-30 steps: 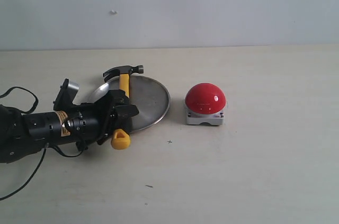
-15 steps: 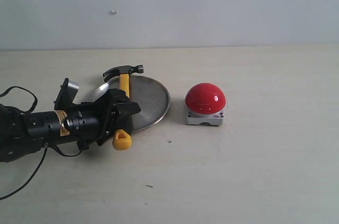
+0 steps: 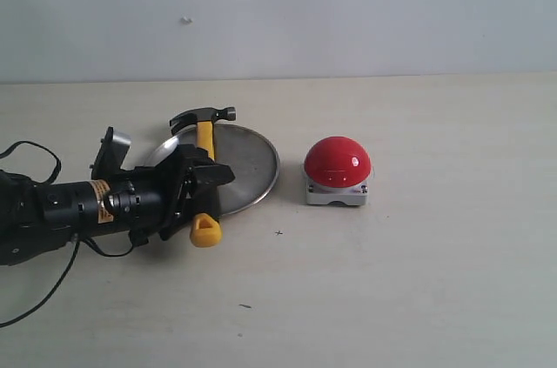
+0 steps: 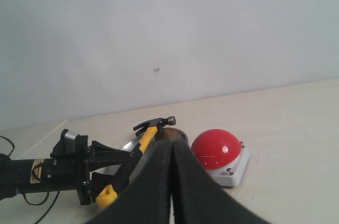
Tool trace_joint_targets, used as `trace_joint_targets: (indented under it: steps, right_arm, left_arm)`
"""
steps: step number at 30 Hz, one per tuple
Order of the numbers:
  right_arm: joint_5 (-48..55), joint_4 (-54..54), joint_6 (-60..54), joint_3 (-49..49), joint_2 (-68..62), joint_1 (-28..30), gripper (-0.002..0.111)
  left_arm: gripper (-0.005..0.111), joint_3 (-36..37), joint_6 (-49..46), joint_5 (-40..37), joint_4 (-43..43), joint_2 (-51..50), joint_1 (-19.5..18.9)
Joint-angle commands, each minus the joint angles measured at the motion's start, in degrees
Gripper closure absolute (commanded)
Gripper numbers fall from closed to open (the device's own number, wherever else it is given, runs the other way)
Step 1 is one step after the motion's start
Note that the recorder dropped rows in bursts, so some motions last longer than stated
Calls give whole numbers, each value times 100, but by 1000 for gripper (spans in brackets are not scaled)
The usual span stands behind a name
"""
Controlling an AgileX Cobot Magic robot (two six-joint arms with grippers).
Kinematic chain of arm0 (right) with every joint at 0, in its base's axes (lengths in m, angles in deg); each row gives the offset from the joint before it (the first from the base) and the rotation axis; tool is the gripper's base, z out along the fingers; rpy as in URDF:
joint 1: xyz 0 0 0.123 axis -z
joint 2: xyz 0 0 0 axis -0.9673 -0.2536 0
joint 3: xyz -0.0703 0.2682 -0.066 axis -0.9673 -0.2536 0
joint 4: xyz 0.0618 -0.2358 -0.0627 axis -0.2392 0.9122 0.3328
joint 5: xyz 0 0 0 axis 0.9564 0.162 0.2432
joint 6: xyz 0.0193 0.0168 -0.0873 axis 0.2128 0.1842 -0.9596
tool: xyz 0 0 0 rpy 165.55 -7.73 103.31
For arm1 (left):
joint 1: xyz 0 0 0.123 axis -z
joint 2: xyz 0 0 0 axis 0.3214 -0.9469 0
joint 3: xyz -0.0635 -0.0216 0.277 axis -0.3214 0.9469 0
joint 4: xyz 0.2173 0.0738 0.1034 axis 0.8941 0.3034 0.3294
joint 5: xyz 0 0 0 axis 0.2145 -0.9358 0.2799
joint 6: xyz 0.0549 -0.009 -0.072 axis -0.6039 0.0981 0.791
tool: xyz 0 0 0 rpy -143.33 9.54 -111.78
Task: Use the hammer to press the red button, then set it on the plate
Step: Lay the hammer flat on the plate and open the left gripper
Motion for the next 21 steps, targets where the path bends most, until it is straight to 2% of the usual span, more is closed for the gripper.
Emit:
trace_joint_targets:
  steps: [1, 10, 21]
  right_arm:
    - [-9, 53, -50, -26, 35, -21, 108]
    - [-9, 53, -50, -26, 35, -21, 108]
    - [-9, 29, -50, -26, 35, -21, 108]
  left_arm:
    - [39, 25, 133, -185, 322, 9, -66]
    - [40, 25, 353, -153, 665, 317, -115]
    - [40, 25, 478, -530, 892, 597, -123]
